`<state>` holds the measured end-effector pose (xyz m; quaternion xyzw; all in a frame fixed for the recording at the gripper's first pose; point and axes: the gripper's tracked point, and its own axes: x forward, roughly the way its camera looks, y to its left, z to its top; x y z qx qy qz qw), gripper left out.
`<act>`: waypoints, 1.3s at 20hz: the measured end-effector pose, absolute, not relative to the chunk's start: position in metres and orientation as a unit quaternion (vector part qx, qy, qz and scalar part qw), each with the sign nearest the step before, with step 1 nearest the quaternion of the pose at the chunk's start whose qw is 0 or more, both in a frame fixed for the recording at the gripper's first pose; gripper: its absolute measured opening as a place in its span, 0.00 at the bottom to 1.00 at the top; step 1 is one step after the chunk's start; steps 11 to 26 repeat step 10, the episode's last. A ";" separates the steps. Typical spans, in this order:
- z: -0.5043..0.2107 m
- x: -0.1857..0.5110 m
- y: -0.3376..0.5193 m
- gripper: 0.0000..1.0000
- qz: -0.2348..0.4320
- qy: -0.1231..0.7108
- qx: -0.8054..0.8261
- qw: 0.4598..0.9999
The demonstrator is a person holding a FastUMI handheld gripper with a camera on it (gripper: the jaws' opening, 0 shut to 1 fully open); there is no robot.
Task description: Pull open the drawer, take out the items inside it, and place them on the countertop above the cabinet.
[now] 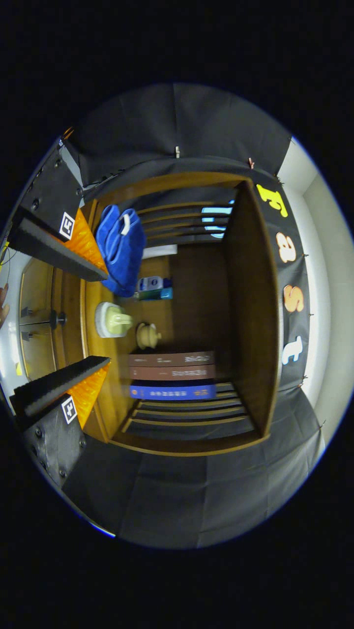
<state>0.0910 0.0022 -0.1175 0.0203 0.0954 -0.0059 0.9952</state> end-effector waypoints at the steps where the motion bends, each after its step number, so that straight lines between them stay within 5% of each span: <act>1: -0.099 0.086 0.004 0.99 -0.002 0.080 0.019 0.997; 9: -0.027 0.044 0.006 0.99 0.003 0.028 0.006 1.000; 26: -0.025 0.041 0.005 0.99 0.002 0.025 0.005 1.000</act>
